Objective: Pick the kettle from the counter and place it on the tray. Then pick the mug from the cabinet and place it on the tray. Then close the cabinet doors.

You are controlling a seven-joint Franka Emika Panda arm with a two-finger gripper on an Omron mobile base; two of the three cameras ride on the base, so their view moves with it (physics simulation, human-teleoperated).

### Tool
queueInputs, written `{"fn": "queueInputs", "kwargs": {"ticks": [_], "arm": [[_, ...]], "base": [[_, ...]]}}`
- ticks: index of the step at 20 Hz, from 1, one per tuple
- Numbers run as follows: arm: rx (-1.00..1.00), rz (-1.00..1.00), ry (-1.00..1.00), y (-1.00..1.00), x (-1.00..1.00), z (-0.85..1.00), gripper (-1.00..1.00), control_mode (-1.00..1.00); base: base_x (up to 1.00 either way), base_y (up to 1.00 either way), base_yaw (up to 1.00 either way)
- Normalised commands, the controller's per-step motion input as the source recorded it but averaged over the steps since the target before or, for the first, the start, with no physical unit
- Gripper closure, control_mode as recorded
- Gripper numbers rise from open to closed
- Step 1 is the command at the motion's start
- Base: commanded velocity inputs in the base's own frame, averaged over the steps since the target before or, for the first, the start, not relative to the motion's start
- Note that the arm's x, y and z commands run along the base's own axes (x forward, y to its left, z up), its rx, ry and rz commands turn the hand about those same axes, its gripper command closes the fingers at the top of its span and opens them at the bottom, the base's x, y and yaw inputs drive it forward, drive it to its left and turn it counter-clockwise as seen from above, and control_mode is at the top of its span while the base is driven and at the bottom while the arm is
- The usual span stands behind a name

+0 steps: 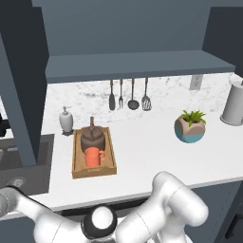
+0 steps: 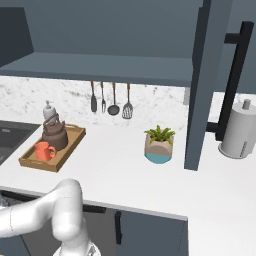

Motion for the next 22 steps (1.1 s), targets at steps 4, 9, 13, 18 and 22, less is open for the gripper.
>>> {"fn": "queueInputs", "kwargs": {"ticks": [4,9,13,18,22], "arm": [[0.0,-0.07,-0.22,0.0,0.0,0.38,1.0,-1.0],[0.0,-0.07,-0.14,0.0,-0.06,0.42,1.0,-1.0],[0.07,-0.06,-0.1,-0.28,-0.35,0.09,1.0,-1.0],[0.15,0.0,-0.02,-0.32,-0.26,0.03,1.0,-1.0],[0.16,0.0,-0.11,-0.25,-0.33,0.46,1.0,-1.0]], "base": [[0.0,0.0,0.0],[0.0,0.0,0.0],[0.0,0.0,0.0],[0.0,0.0,0.0],[0.0,0.0,0.0]]}}
